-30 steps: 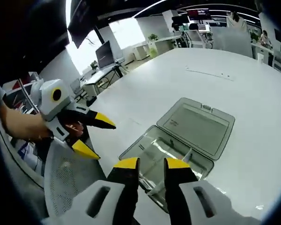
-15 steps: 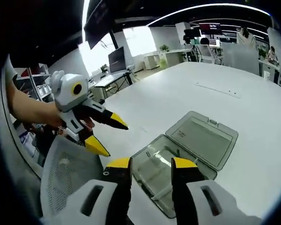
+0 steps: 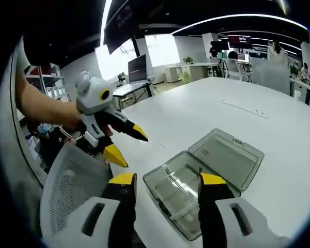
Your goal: Insert the divider into the dual guide fixture by aligning both edges with the guide slots and pushing it downward to the bottom, including one-sided entry, uneven engagement, binding, and posture correction.
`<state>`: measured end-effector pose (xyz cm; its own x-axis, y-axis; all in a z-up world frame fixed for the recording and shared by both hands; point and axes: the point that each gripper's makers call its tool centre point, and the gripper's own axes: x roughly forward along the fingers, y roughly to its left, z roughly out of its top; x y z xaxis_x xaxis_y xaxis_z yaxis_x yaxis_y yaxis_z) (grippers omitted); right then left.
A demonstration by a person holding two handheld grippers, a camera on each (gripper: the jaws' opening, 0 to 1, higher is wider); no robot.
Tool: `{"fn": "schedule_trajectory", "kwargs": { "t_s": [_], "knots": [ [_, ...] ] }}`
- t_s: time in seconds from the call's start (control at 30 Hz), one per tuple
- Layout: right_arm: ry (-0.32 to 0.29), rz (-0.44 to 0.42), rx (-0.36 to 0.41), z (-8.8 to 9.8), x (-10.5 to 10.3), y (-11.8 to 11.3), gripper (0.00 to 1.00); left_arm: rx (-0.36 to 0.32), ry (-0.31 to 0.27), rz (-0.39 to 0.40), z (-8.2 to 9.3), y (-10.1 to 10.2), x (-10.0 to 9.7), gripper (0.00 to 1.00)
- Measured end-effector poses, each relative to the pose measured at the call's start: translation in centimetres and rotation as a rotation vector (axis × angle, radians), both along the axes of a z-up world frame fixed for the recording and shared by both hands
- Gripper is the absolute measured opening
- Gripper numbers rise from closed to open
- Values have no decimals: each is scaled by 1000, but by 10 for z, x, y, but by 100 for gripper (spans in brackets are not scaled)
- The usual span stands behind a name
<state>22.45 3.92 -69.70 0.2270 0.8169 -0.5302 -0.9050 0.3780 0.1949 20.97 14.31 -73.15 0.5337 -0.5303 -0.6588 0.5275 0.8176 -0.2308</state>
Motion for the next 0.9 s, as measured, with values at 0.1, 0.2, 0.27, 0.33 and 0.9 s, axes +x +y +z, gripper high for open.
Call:
{"fn": "schedule_trajectory", "kwargs": {
  "t_s": [0.1, 0.2, 0.27, 0.33, 0.9],
  "knots": [
    [-16, 7, 7, 3, -1, 1, 48, 4, 16, 12, -3, 4, 0, 59],
    [-26, 15, 11, 5, -4, 3, 49, 5, 32, 31, -5, 8, 1, 59],
    [-32, 21, 9, 5, -5, 3, 50, 9, 45, 43, -7, 10, 1, 60],
    [-34, 24, 11, 5, -6, 3, 52, 15, 67, 55, -10, 12, 0, 60],
    [-69, 32, -6, 7, -7, 0, 56, 24, 156, 143, -20, 34, 5, 61]
  ]
}}
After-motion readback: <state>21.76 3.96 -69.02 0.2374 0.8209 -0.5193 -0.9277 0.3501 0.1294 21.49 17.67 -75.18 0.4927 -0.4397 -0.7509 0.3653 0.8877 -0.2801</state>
